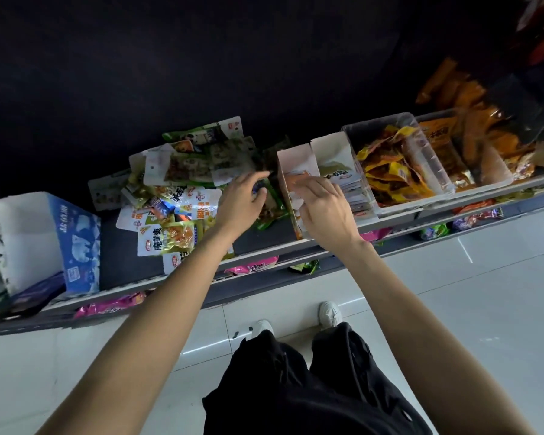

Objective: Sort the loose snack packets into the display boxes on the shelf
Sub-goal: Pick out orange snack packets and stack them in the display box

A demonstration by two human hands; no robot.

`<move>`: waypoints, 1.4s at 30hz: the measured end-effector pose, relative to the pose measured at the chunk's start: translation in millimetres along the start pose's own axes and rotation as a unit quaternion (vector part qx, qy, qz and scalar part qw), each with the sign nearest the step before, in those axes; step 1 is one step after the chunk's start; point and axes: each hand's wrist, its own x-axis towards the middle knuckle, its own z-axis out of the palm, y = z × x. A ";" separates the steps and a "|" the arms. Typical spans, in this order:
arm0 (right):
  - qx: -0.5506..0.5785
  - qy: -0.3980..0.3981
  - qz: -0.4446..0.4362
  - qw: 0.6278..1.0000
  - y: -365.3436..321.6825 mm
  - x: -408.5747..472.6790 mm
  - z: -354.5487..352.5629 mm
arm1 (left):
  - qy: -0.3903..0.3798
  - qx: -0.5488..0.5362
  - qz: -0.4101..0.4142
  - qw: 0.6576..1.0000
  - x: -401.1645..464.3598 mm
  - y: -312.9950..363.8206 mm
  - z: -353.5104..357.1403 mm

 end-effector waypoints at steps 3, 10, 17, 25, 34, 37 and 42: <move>0.070 0.004 -0.028 0.997 -35.7 -6.6 10.5 | 0.133 -0.037 -0.053 0.989 -42.5 -23.3 -17.5; 0.087 -0.209 -0.007 0.974 -88.8 4.3 89.5 | 0.108 0.077 -0.206 0.970 -107.5 -121.9 -21.5; -0.019 -0.276 0.036 0.960 -120.4 33.1 138.4 | -0.064 0.192 -0.208 0.957 -115.1 -154.5 -24.3; -0.030 -0.260 0.188 0.947 -130.2 48.3 156.6 | -0.018 0.187 -0.185 0.965 -133.0 -165.5 -31.1; 0.094 -0.236 0.263 0.931 -129.5 45.5 155.1 | 0.001 0.211 -0.210 0.955 -125.2 -164.7 -29.1; 0.169 -0.224 0.282 0.918 -128.7 47.0 149.6 | -0.010 0.212 -0.220 0.952 -123.6 -164.4 -29.6; 0.207 -0.133 0.252 0.936 -131.6 38.1 124.1 | 0.000 0.138 -0.243 0.960 -118.5 -148.1 -35.4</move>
